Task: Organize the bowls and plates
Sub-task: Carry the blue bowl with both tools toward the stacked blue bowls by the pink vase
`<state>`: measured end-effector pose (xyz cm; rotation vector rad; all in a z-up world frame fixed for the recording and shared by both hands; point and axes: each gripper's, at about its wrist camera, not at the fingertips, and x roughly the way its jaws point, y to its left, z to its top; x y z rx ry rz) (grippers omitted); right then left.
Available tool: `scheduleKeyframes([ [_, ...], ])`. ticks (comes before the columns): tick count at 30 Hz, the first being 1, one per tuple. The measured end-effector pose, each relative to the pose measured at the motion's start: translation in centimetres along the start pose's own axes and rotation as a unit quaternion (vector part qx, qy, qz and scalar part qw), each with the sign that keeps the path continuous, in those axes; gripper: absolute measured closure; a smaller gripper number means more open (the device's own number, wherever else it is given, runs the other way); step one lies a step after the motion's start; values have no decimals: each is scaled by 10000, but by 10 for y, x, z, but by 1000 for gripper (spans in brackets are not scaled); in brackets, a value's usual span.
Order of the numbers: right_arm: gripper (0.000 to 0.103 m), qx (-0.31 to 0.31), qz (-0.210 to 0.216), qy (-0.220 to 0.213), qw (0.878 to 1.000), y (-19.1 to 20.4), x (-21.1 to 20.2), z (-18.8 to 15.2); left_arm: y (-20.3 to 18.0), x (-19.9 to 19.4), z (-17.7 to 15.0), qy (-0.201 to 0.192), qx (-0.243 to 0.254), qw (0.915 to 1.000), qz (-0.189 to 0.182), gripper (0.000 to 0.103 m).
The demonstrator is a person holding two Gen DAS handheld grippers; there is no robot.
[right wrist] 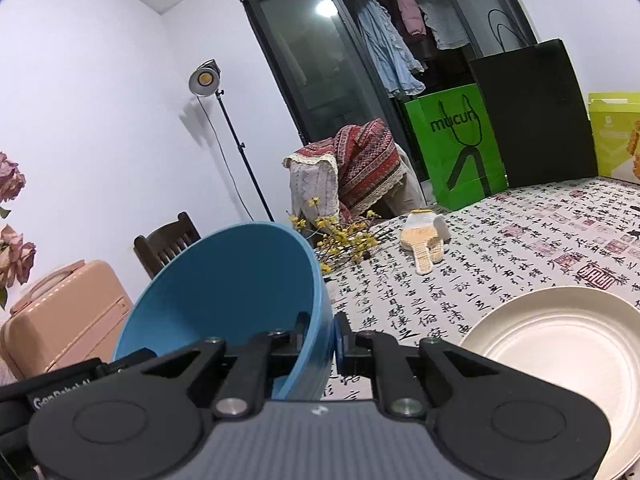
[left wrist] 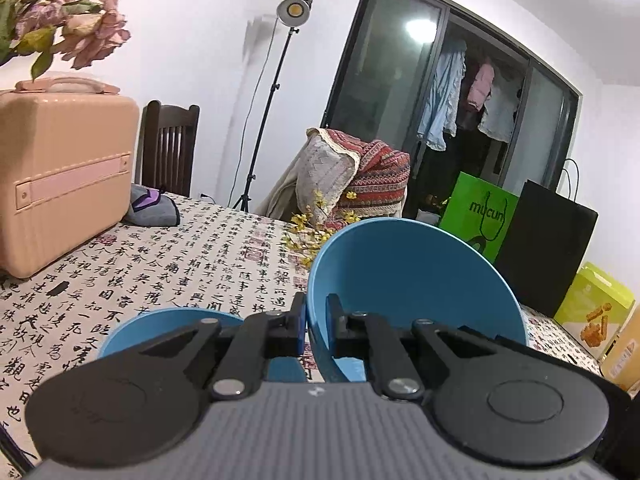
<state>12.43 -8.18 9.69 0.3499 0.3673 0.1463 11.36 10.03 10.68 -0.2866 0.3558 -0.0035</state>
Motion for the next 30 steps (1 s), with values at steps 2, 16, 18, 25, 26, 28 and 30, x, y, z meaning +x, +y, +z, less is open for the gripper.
scheduleKeyframes([
  [2,91,-14,36,16,10000,2,1,-1,4,-1,0,-21,-31,10000,26,93],
  [16,91,-113,217,59,9997,19,7,-8,20,-5,0,-179,-128,9996,154,93],
  [18,91,-134,252,60,9996,21,6,-9,22,-6,1,-198,-145,9995,176,93],
  [25,91,-175,358,49,9992,28,7,-10,30,-8,1,-235,-196,9993,226,93],
  [26,91,-174,372,53,9991,28,7,-10,30,-9,0,-244,-203,9992,233,93],
  [28,91,-182,402,70,9990,30,8,-11,33,-10,1,-263,-237,9991,246,93],
  [30,91,-191,433,80,9988,31,9,-11,34,-12,0,-292,-255,9989,258,93],
])
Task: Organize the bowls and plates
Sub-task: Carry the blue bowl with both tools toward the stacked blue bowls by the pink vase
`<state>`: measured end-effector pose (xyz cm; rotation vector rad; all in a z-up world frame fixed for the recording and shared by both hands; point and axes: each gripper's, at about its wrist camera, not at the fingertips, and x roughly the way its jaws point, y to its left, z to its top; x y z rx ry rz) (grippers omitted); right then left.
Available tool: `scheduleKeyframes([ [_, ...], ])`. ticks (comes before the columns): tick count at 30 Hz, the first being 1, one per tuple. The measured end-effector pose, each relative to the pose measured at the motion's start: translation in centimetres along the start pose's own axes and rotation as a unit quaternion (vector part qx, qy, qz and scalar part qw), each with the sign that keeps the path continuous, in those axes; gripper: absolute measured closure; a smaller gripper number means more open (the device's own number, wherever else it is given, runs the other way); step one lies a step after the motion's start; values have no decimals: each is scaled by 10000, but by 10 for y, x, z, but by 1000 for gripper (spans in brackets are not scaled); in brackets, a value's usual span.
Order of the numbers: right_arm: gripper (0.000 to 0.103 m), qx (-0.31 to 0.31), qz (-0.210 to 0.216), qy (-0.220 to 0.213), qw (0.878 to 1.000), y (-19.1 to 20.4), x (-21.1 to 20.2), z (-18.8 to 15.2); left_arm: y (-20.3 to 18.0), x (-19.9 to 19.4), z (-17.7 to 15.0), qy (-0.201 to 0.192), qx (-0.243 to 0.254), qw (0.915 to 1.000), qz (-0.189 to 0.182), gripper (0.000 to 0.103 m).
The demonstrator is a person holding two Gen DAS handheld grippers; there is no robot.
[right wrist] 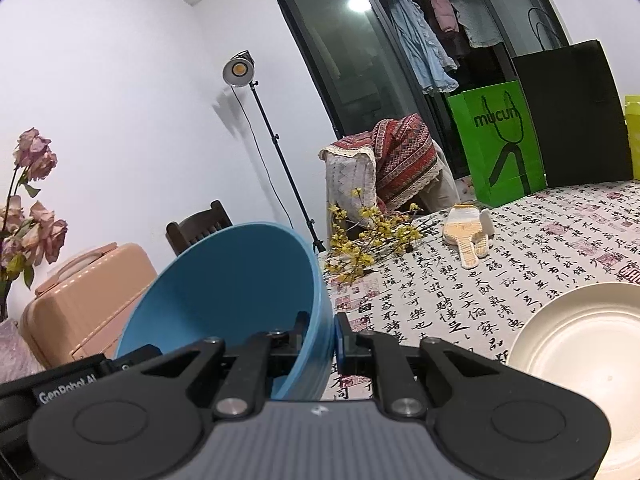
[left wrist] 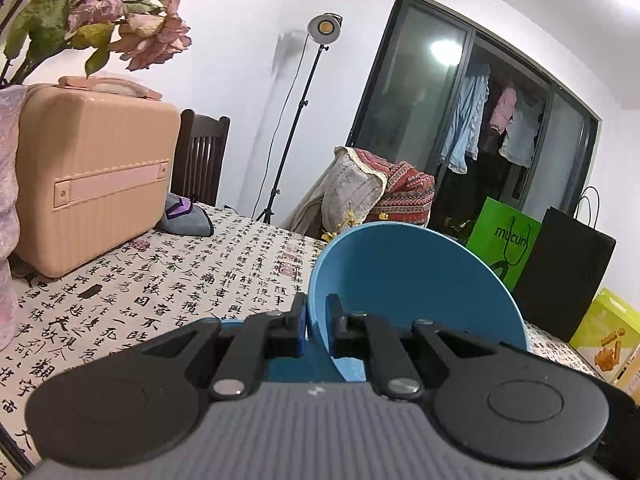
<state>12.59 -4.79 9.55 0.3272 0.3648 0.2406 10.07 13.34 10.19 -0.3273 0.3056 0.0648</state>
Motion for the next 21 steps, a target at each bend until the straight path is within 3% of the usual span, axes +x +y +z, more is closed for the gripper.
scheduleKeyframes([
  [21,91,-158,271,137,9994,23,12,-7,24,-6,5,-151,-122,9995,247,93],
])
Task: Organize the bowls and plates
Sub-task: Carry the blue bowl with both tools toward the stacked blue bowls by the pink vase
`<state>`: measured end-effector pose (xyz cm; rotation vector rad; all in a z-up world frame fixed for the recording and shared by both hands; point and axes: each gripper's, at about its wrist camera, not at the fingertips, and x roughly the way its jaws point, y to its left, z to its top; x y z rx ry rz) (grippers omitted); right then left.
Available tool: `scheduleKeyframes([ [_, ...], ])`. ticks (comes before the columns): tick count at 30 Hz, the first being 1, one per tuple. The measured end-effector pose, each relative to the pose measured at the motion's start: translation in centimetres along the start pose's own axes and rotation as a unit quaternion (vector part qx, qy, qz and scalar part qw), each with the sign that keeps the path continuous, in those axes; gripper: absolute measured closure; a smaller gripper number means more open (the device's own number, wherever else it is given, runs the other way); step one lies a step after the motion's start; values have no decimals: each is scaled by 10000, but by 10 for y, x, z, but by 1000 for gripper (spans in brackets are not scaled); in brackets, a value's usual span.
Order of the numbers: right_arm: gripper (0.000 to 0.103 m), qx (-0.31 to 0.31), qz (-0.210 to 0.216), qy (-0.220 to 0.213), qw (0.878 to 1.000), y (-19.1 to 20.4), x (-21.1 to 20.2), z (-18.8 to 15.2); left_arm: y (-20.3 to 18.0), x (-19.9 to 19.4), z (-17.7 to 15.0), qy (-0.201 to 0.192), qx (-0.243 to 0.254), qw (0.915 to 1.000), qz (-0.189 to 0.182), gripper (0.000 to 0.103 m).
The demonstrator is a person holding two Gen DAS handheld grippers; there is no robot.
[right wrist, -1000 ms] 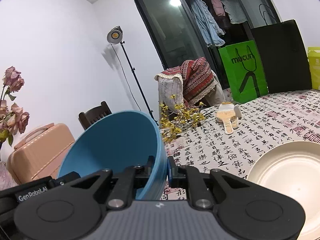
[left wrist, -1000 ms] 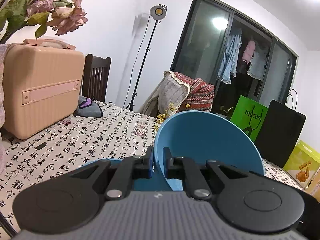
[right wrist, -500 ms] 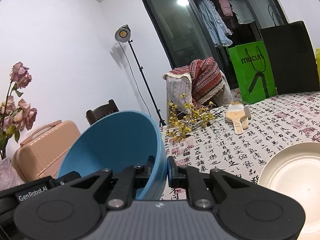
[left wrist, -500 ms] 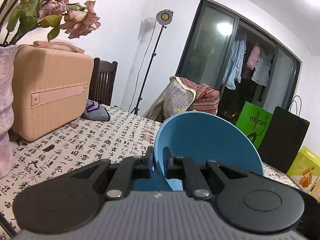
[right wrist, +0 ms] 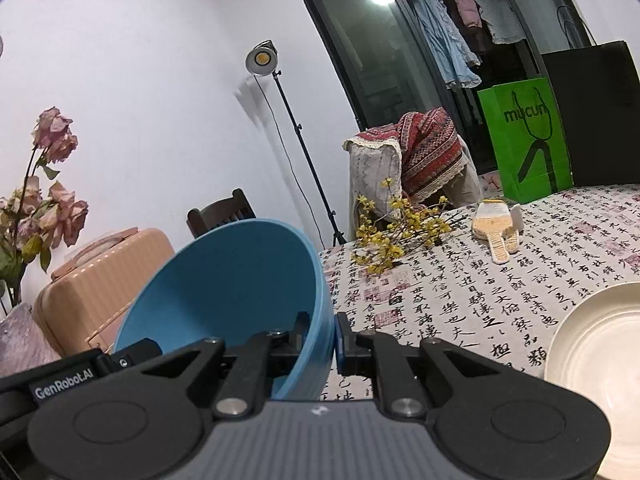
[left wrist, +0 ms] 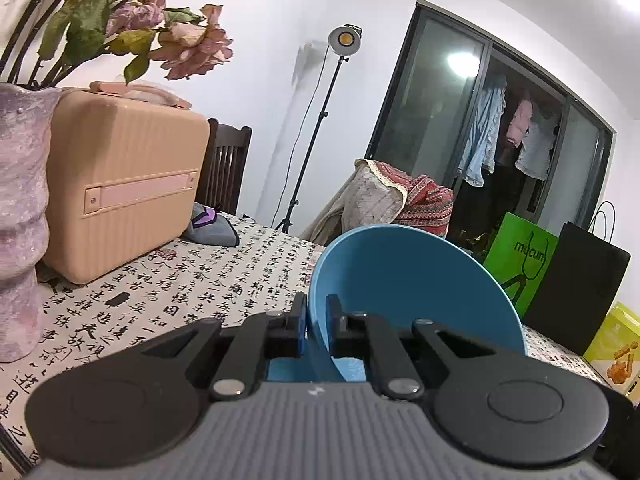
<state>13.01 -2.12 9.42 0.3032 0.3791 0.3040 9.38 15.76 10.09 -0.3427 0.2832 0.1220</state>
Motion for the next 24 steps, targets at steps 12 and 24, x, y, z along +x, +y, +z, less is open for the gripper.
scheduleKeyframes([
  [12,91,-107,159,164,9997,15,10,-8,18,-3,-1,-36,-83,9998,201,93],
  [24,91,-303,228,331,9987,25,19,-19,29,-4,-8,25,-160,9991,397,93],
])
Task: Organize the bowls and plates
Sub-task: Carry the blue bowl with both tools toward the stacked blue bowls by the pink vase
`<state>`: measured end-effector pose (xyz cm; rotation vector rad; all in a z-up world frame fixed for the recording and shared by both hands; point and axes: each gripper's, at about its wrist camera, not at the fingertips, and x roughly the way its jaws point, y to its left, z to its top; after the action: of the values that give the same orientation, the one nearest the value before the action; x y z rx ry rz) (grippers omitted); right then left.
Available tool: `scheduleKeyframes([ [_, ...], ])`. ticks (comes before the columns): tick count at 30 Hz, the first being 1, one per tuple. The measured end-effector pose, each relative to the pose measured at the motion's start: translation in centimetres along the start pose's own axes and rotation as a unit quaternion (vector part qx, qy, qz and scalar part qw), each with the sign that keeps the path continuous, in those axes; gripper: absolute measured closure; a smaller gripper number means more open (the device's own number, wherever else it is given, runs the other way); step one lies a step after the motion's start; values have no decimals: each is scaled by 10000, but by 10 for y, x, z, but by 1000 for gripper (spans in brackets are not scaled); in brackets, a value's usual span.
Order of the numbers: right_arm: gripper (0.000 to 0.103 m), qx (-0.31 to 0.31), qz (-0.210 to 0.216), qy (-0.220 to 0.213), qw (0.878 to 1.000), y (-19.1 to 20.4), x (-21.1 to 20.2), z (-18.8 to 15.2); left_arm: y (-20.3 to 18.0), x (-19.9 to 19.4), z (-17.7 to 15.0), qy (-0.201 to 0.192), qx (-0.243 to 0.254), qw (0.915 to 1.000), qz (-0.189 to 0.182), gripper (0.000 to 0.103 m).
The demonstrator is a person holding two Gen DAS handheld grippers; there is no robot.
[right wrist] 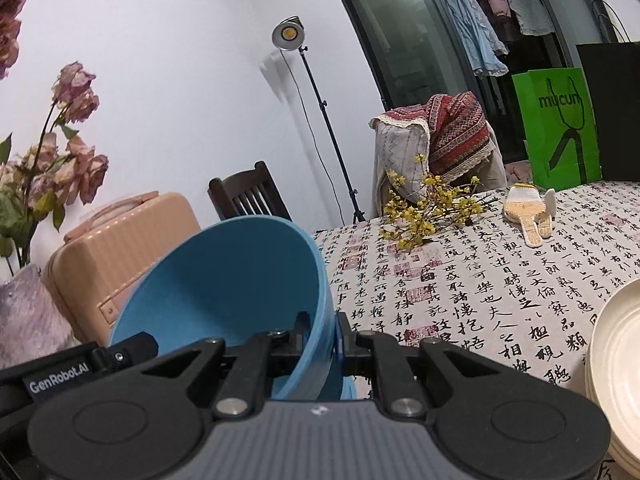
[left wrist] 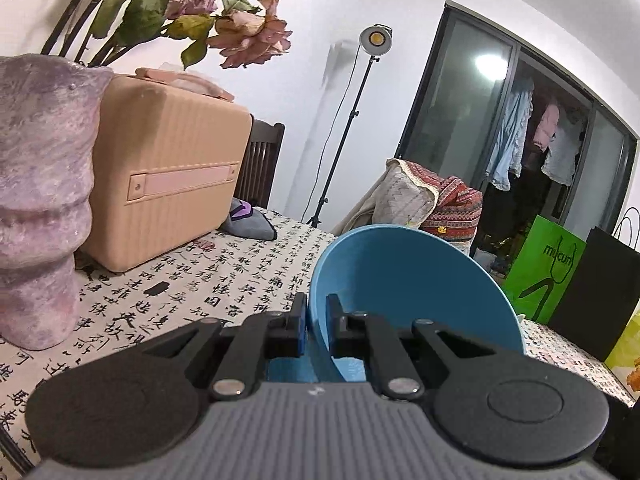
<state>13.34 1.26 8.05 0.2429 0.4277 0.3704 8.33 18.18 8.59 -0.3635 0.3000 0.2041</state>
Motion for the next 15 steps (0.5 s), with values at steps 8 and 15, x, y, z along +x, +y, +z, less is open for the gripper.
scheduleKeyframes([
  [8,91,-188,-28,82,9998,6,6,-7,7,3,-6,115,-37,9999,110,93],
  [15,91,-424,-108,59,9990,13,8,-11,9,1,-10,105,-24,9998,161,93],
])
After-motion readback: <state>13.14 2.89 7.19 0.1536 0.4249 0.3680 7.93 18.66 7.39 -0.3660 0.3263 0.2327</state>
